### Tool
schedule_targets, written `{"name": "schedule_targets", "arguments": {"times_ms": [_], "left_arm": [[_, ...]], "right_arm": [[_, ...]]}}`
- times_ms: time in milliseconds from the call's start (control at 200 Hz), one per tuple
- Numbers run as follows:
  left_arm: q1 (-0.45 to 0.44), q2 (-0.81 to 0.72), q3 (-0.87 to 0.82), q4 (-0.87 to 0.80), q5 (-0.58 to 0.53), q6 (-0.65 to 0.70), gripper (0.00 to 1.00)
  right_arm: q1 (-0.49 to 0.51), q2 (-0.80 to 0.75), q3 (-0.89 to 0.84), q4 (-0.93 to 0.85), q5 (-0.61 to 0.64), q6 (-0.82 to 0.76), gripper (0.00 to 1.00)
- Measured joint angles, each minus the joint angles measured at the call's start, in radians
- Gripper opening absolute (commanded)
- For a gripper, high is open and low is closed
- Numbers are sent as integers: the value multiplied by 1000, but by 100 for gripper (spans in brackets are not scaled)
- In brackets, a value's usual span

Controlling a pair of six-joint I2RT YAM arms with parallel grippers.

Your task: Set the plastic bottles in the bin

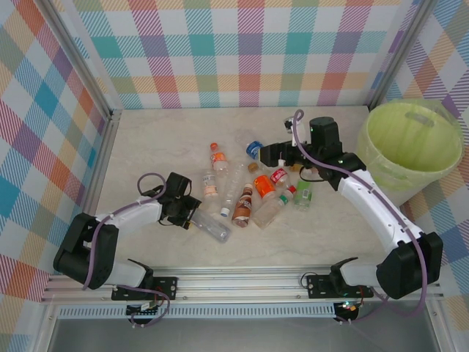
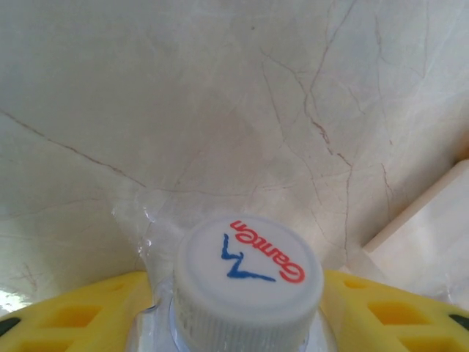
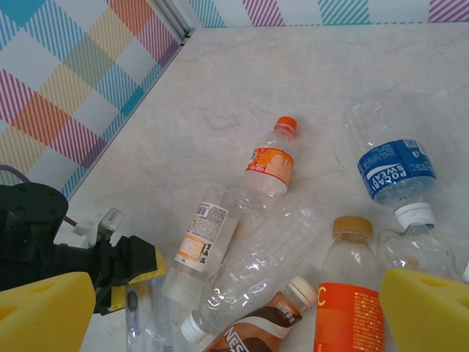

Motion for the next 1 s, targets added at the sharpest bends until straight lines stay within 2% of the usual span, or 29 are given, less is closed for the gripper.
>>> {"name": "schedule_targets", "arguments": {"times_ms": [150, 295, 565, 775, 1000], "left_arm": [[3, -51, -23, 67, -12, 61, 48], [3, -169, -18, 83, -51, 149, 46], [3, -387, 23, 116, -83, 344, 48], [3, -342, 205, 187, -1, 545, 46], [3, -225, 342, 286, 113, 628, 46]], "right_arm": [[7, 0, -6, 74, -3, 76, 100], [25, 16, -20, 165, -12, 145, 100], [74, 55, -33, 246, -55, 151, 100], [183, 106, -34, 270, -162, 71, 100], [306, 202, -15, 276, -177, 9, 100]]}}
